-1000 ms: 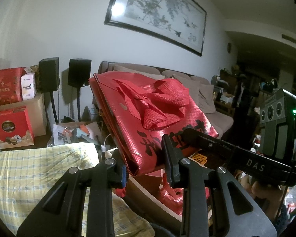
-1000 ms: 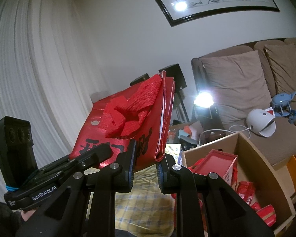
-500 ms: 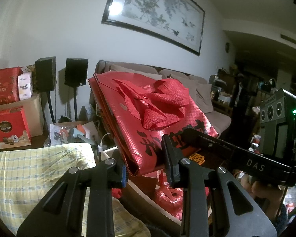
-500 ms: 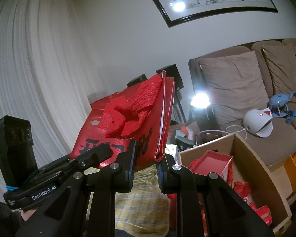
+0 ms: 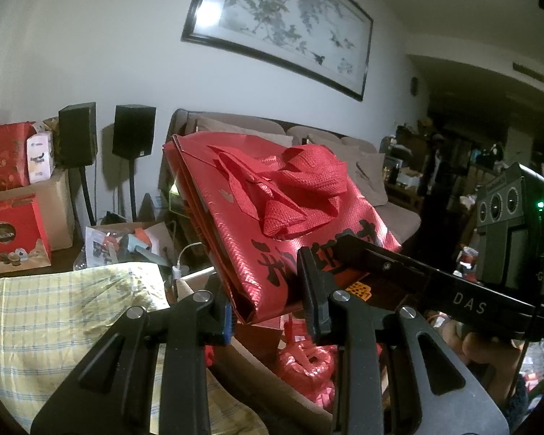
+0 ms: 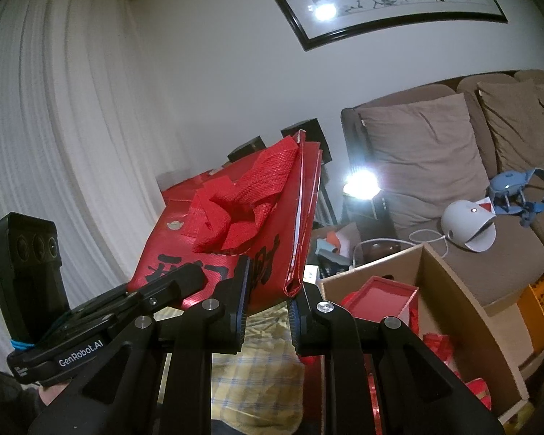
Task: Organize objects
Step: 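Lower the red printed bag into the cardboard box with the right gripper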
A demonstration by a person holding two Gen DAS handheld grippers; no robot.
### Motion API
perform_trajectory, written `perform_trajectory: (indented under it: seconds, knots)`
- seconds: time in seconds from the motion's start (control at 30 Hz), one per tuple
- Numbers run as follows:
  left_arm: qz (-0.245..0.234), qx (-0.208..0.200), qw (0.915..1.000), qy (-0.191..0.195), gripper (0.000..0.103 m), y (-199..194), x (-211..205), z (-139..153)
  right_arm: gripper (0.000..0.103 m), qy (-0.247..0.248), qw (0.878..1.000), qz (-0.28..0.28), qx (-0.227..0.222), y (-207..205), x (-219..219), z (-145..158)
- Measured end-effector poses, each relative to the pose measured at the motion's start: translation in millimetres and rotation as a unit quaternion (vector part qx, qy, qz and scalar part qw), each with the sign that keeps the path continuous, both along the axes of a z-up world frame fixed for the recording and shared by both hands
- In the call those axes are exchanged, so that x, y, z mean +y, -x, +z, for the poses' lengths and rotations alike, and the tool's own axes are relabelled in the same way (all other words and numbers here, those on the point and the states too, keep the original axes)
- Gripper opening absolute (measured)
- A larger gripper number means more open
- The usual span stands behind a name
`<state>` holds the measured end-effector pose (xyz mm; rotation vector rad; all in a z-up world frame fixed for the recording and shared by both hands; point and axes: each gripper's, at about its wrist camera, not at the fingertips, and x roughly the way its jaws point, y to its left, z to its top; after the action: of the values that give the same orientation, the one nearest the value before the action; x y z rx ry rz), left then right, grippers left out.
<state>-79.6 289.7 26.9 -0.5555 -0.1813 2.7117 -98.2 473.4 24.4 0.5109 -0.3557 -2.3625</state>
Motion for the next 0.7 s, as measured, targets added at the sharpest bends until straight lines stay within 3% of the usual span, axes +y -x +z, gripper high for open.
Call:
perform_trajectory:
  seconds: [0.7]
  knots:
    - [-0.013, -0.016, 0.9997, -0.014, 0.027, 14.6, 18.7, -11.5, 0.018, -0.017, 1.0, -0.023, -0.007, 13.2, 17.4, -8.7]
